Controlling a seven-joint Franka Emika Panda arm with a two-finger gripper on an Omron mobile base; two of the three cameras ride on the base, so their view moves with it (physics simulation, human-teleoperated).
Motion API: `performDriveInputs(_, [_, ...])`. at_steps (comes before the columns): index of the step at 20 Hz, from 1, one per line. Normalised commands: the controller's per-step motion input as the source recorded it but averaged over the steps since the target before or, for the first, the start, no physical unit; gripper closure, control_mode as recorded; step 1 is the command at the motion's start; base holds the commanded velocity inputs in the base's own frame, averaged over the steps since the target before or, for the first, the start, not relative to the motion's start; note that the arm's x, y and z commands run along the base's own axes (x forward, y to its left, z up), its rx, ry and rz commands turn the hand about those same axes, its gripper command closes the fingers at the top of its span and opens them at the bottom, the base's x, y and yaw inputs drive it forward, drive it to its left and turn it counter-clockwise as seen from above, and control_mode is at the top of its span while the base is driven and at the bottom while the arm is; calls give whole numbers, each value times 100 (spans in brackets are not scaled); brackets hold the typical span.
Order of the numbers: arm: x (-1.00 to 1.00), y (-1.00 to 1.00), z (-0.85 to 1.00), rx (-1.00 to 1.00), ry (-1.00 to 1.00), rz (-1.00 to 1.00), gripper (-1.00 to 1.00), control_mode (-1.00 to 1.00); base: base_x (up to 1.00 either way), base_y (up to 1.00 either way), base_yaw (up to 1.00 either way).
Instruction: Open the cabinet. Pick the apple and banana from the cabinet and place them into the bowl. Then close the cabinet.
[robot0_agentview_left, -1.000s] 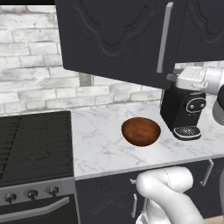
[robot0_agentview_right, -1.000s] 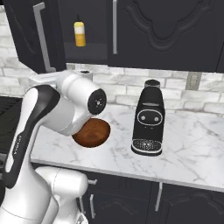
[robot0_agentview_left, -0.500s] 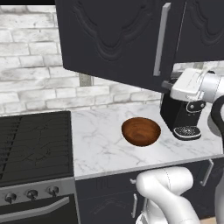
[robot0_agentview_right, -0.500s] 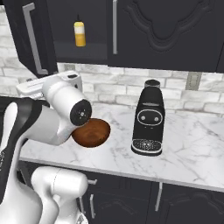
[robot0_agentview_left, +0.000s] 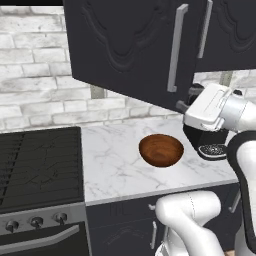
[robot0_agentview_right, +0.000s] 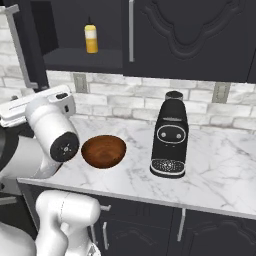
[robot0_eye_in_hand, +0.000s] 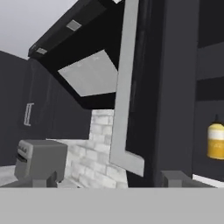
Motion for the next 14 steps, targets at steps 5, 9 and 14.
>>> performDriveInputs(5, [0,100,0,0,-10,0,-100,-100,0,0,0])
performDriveInputs(9, [3,100,0,0,-10,0,-100,-100,0,0,0])
performDriveInputs(14, [7,100,0,0,-9,0,-100,-100,0,0,0])
